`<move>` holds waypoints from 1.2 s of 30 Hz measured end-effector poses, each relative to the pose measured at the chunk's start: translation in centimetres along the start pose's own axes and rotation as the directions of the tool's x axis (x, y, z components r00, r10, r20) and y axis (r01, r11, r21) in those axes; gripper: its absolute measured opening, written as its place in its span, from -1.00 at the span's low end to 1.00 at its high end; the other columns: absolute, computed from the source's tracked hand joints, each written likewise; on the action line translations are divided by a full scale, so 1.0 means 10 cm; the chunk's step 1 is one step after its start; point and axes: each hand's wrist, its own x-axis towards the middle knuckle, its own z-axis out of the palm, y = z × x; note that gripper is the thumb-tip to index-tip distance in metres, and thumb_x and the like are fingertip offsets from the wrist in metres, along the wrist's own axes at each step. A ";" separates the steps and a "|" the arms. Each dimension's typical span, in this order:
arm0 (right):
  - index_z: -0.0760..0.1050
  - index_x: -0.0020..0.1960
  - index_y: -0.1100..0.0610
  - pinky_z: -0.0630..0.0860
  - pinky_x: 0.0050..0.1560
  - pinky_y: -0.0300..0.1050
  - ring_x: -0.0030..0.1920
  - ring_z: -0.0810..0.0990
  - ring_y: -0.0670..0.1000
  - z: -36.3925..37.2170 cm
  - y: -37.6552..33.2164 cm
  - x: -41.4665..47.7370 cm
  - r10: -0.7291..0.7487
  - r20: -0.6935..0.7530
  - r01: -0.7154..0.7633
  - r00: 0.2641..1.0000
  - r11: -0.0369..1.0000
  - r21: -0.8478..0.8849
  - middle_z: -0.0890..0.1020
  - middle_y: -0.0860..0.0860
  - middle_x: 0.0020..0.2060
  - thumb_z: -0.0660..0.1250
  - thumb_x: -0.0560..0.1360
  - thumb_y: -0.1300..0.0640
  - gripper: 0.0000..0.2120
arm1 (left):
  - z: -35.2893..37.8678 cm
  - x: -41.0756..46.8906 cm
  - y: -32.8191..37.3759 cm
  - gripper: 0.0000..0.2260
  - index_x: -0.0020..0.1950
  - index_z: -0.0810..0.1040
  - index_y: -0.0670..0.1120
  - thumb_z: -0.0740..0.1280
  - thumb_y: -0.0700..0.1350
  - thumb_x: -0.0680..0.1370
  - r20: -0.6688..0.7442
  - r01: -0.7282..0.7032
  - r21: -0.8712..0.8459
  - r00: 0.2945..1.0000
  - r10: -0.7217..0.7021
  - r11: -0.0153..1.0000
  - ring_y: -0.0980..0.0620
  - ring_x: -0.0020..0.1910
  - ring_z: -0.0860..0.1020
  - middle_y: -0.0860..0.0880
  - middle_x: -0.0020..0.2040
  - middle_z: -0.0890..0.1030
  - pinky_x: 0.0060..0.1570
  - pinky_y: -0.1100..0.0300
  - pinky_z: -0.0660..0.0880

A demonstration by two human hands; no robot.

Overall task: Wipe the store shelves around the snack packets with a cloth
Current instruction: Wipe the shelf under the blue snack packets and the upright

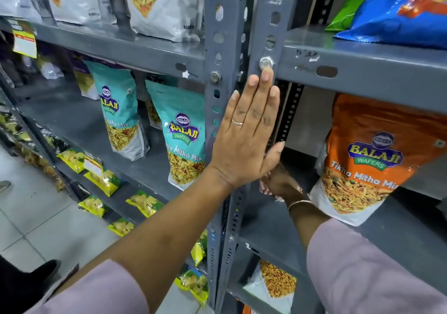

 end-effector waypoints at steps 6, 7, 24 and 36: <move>0.15 0.53 -0.08 0.02 0.58 -0.10 0.56 0.11 -0.04 0.21 -0.16 -0.86 -0.070 0.107 0.059 0.992 0.993 0.101 0.13 -0.13 0.54 0.09 0.63 0.05 -0.52 | -0.01 0.04 0.03 -0.41 0.46 -0.43 -0.11 -0.17 0.09 0.60 0.004 0.008 0.004 1.000 -0.008 1.000 0.03 0.46 -0.33 -0.03 0.45 -0.46 0.46 0.08 -0.22; 0.20 0.51 -0.10 0.05 0.57 -0.12 0.55 0.15 -0.04 0.20 -0.20 -1.02 -0.087 0.087 0.078 0.992 0.992 0.099 0.17 -0.12 0.53 0.12 0.63 0.09 -0.54 | -0.02 0.04 0.02 -0.41 0.46 -0.42 -0.11 -0.16 0.09 0.60 0.010 0.010 0.013 1.000 -0.010 1.000 0.03 0.46 -0.34 -0.09 0.48 -0.41 0.46 0.09 -0.22; 0.41 0.40 0.16 0.58 -0.19 -0.35 0.11 0.63 0.13 -0.44 -0.43 -1.60 0.237 0.214 -0.262 0.948 0.961 0.092 0.53 0.19 0.33 0.17 0.59 0.26 -0.62 | -0.12 0.06 0.08 -0.18 0.44 -0.48 -0.09 0.13 0.01 0.51 0.106 0.068 0.061 0.992 -0.074 0.996 0.04 0.45 -0.37 0.01 0.42 -0.51 0.46 0.10 -0.26; 0.26 0.46 0.31 0.37 0.37 -0.15 0.40 0.41 0.18 -0.53 -0.37 -1.29 0.231 0.173 -0.250 0.957 0.964 0.097 0.40 0.23 0.42 0.16 0.58 0.28 -0.55 | -0.09 0.05 0.07 -0.20 0.45 -0.47 -0.10 0.11 0.03 0.52 0.097 0.060 0.063 0.993 -0.066 0.996 0.04 0.45 -0.36 0.01 0.43 -0.50 0.46 0.09 -0.24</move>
